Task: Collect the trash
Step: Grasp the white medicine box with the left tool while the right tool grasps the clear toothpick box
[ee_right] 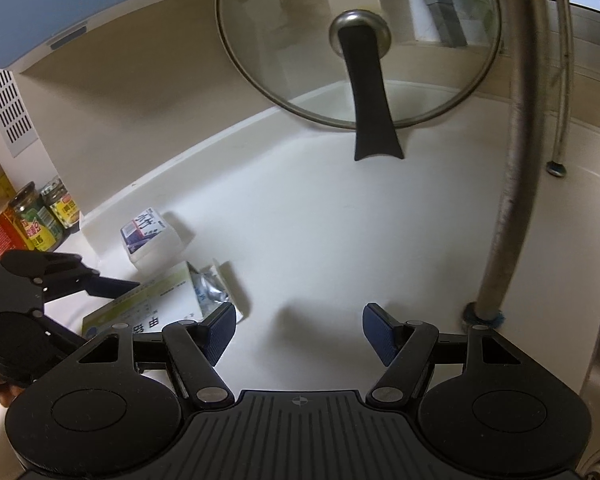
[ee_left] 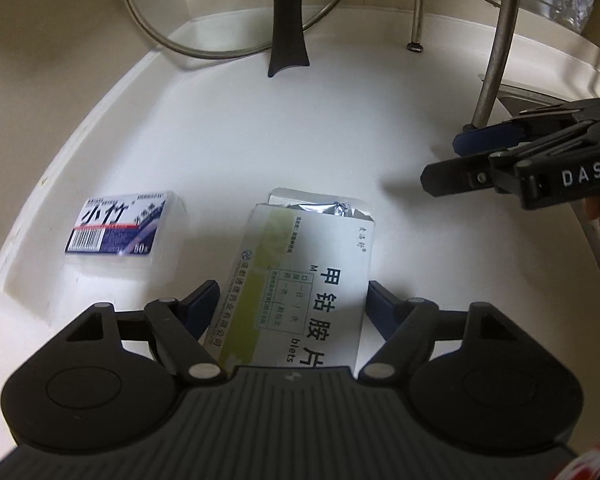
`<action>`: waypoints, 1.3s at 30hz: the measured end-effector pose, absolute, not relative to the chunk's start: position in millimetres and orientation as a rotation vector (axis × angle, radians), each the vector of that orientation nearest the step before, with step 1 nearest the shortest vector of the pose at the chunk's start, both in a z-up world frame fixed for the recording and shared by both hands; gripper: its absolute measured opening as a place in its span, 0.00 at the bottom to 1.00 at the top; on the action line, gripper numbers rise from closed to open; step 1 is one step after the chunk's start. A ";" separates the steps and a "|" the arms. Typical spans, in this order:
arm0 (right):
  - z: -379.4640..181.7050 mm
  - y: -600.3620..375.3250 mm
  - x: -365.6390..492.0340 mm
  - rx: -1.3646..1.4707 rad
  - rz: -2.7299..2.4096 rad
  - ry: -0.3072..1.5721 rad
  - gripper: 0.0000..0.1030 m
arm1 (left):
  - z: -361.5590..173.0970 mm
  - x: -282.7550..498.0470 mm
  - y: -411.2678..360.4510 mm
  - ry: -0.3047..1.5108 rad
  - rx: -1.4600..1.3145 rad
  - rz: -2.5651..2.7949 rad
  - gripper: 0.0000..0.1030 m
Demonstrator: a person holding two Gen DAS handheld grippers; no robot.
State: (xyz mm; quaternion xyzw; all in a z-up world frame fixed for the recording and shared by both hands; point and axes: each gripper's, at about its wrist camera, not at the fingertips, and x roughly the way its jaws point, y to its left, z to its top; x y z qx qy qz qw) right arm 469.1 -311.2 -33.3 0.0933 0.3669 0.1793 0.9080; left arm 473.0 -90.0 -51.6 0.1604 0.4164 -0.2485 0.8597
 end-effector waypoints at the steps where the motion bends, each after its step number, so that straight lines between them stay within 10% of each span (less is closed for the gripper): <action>1: -33.8 -310.9 468.7 0.194 0.372 0.760 0.68 | -51.3 469.0 -88.6 0.877 0.329 -0.507 0.73; 39: -54.9 -120.5 572.9 -0.245 0.808 0.706 0.59 | -51.2 404.8 50.7 0.875 -0.083 0.241 0.72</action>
